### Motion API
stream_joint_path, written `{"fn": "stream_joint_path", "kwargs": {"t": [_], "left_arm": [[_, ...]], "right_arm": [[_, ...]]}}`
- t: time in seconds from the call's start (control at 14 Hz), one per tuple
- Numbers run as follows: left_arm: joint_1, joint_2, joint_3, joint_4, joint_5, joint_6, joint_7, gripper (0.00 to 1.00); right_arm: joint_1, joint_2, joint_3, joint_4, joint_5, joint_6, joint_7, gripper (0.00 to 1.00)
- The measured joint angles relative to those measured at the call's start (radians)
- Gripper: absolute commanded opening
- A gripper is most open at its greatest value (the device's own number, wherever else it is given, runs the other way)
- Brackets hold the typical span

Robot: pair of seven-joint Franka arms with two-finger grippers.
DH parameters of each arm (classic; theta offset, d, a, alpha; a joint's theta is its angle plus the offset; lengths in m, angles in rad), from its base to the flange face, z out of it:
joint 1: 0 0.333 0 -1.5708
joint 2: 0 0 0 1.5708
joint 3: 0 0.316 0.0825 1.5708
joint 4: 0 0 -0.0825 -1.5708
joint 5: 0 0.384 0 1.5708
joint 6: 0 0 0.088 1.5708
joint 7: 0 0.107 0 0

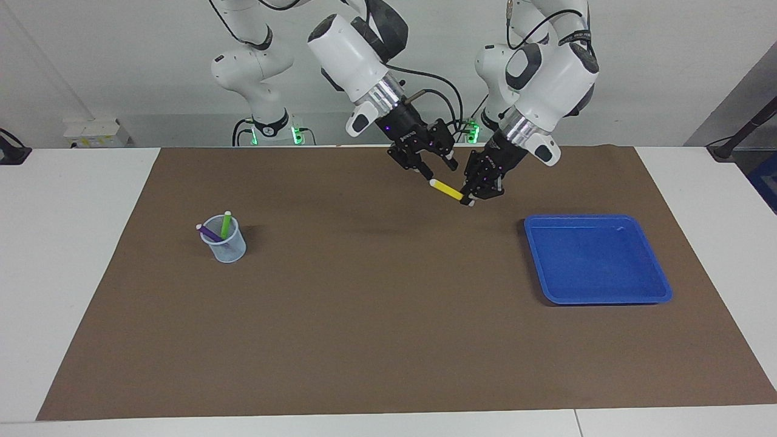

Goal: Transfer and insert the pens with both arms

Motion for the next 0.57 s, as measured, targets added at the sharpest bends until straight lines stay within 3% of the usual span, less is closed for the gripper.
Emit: {"fn": "stream_joint_path", "kwargs": {"t": [0.57], "left_arm": [[-0.002, -0.006, 0.002, 0.000, 0.006, 0.000, -0.005, 0.00]], "right_arm": [[-0.007, 0.036, -0.004, -0.001, 0.000, 0.067, -0.002, 0.44]]}}
